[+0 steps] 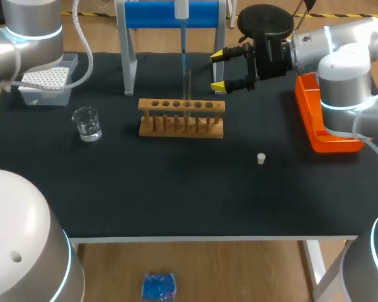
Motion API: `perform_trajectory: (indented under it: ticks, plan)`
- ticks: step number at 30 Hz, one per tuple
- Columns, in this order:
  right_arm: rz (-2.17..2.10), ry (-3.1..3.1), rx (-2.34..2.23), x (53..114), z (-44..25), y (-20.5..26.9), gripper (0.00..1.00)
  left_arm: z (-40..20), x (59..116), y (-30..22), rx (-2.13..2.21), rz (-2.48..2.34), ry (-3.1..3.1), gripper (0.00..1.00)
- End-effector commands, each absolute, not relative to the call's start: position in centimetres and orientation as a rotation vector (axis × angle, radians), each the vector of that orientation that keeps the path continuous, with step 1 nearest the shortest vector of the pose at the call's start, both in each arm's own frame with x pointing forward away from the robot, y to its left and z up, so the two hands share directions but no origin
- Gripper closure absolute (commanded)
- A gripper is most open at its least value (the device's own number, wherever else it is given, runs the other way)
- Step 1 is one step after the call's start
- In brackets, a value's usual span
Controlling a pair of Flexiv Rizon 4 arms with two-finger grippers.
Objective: Invert the test tube, pick up the pipette, mount the tip to pipette, aspirate from beaker and dispense into the tube, eject the tip, return the pipette, and cap with the stopper.
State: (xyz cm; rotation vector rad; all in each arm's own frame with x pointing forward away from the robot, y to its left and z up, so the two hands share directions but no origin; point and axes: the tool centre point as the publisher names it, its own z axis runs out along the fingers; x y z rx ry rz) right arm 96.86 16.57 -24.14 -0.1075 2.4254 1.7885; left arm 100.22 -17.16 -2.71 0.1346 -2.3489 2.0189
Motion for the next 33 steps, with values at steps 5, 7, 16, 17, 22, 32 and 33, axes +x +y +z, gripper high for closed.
perform_trajectory:
  ticks: [5,7,16,17,22,32,33]
  plan:
    - [1.788,2.425,-0.108,96.9,-24.2,16.6,0.0,-3.1,100.9,-17.2,0.127,2.052,-2.332,1.0]
    - [1.788,2.425,-0.108,96.9,-24.2,16.6,0.0,-3.2,101.0,-17.2,0.124,2.057,-2.328,1.0]
    - [1.788,2.425,-0.108,96.9,-24.2,16.6,0.0,-3.1,100.8,-17.7,0.094,2.078,-2.297,1.0]
    - [1.788,2.425,-0.108,96.9,-24.2,16.6,0.0,-3.1,100.8,-17.7,0.093,2.078,-2.296,1.0]
    - [1.788,2.425,-0.108,96.9,-24.2,16.6,0.0,-3.1,100.4,-17.9,0.094,2.076,-2.294,1.0]
    - [1.788,2.425,-0.108,96.9,-24.2,16.6,0.0,-3.5,99.3,-18.0,0.116,2.069,-2.293,1.0]
    - [1.788,2.425,-0.108,96.9,-24.2,16.6,0.0,-3.5,99.3,-17.9,0.118,2.068,-2.294,1.0]
